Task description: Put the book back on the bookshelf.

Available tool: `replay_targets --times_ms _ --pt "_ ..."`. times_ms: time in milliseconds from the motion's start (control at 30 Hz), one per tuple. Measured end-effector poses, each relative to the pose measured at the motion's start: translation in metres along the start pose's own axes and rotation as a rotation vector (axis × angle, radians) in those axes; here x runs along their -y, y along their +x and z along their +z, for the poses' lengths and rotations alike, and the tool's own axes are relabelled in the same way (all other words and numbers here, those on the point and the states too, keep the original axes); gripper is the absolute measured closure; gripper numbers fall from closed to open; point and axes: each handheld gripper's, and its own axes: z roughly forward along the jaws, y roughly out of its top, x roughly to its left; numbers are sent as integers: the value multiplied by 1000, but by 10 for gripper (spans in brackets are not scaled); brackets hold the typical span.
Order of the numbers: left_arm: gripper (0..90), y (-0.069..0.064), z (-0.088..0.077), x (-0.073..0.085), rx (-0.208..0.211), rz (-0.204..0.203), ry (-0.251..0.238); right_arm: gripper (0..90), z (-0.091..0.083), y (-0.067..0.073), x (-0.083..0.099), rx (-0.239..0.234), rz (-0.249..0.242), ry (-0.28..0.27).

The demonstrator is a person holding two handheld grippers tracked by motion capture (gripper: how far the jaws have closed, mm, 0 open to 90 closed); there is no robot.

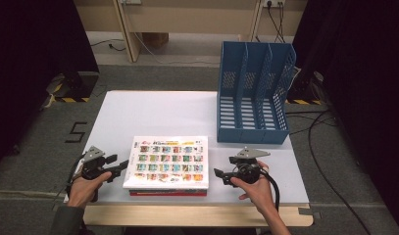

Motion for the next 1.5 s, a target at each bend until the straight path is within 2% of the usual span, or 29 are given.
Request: replay_targets --times_ms 67,133,167,200,367,567,667,733,800,833,900,933,967,1000,1133,1200,1267,1300,1367,1400,1433,1500 --pt "369 -2 2 -2 -3 17 5 215 2 -1 -2 -17 18 -4" --pt "350 -3 4 -2 -4 7 5 213 3 -2 -2 -17 23 -4" --pt "353 -5 6 -4 -3 24 7 211 5 -2 -2 -37 30 0" --pt "353 -5 6 -4 -3 24 7 210 6 -2 -2 -45 35 3" --pt "352 -14 8 -8 -22 76 17 204 15 0 -4 -81 52 20" --pt "338 -17 11 -10 -24 81 32 189 25 2 -6 -109 57 44" --pt "346 -22 13 -12 -17 91 36 187 32 1 -8 -140 94 53" --pt "347 -24 15 -13 -13 104 40 134 36 0 -9 -135 100 58" --pt "343 -25 15 -13 -12 101 40 124 38 -3 -9 -142 132 65" --pt "336 -25 16 -13 -12 98 39 109 40 -7 -8 -167 165 76" --pt "336 -25 16 -13 -12 98 39 115 42 -9 -8 -182 179 80" --pt "336 -26 16 -13 -8 95 40 155 48 -13 -7 -244 222 72" --pt "337 -26 16 -13 -8 95 40 155 48 -13 -7 -244 222 72" --pt "337 -27 17 -14 -8 98 41 169 54 -14 -8 -270 242 74" --pt "336 -26 17 -13 5 90 40 185 55 -13 -12 -258 234 75" --pt "337 -26 17 -13 4 89 40 258 52 -13 -14 -243 224 63" --pt "352 -26 18 -13 9 85 41 382 42 -8 -22 -205 127 45" --pt "352 -26 18 -13 12 79 39 382 42 -8 -22 -205 127 45" --pt "372 -28 18 -13 15 81 36 382 37 -5 -27 -243 125 12" --pt "432 -29 17 -13 20 90 35 415 36 -3 -33 -271 110 8" --pt "432 -30 17 -13 21 92 32 415 36 -3 -33 -271 110 8" --pt "458 -33 17 -13 15 106 30 473 40 -6 -36 -281 115 20"
